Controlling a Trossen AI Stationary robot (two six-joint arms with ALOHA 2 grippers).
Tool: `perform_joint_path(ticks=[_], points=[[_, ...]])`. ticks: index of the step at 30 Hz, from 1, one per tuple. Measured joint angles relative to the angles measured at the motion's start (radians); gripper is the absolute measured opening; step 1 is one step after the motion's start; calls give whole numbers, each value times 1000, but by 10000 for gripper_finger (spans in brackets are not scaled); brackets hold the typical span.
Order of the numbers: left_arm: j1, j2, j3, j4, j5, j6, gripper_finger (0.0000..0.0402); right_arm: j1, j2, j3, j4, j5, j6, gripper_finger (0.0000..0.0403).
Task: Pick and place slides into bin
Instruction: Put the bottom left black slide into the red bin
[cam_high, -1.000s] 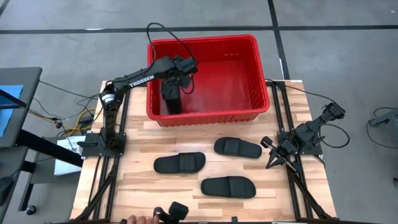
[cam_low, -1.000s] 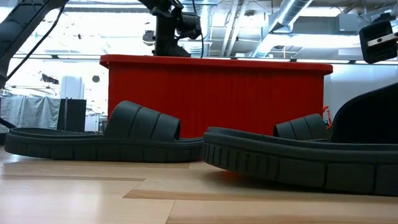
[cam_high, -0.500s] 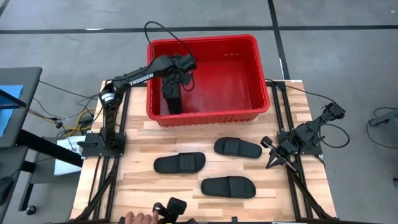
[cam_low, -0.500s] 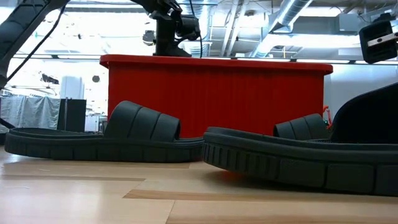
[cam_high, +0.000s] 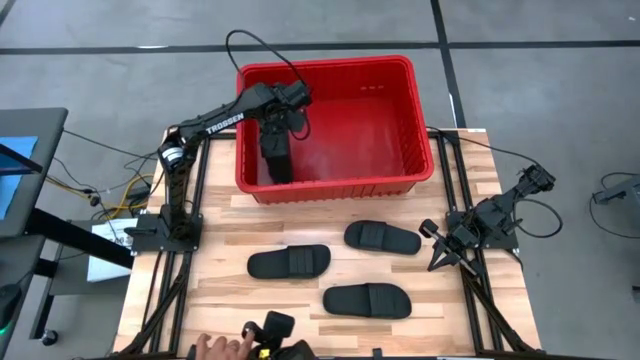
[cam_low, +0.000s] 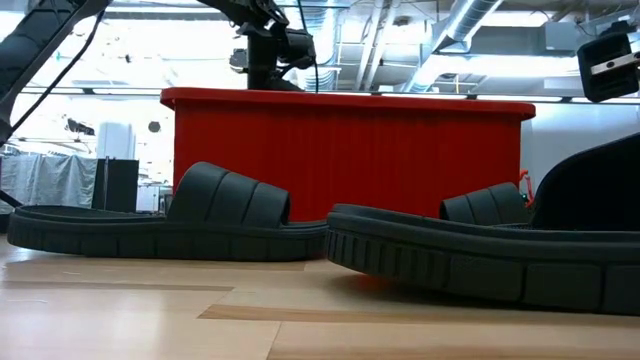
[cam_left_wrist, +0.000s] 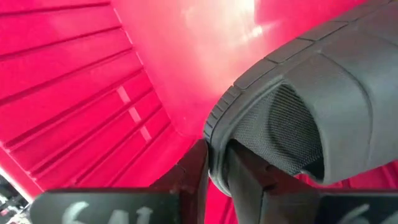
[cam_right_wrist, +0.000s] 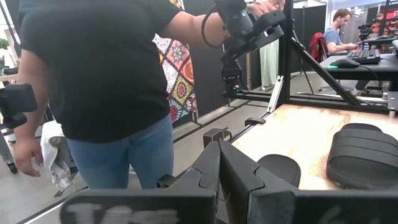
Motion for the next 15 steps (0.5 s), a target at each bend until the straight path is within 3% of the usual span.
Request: perform_joint_path(ticks=[15], points=[[2, 0, 0, 32, 76, -4, 43, 0, 0, 0, 0, 0, 0, 0]])
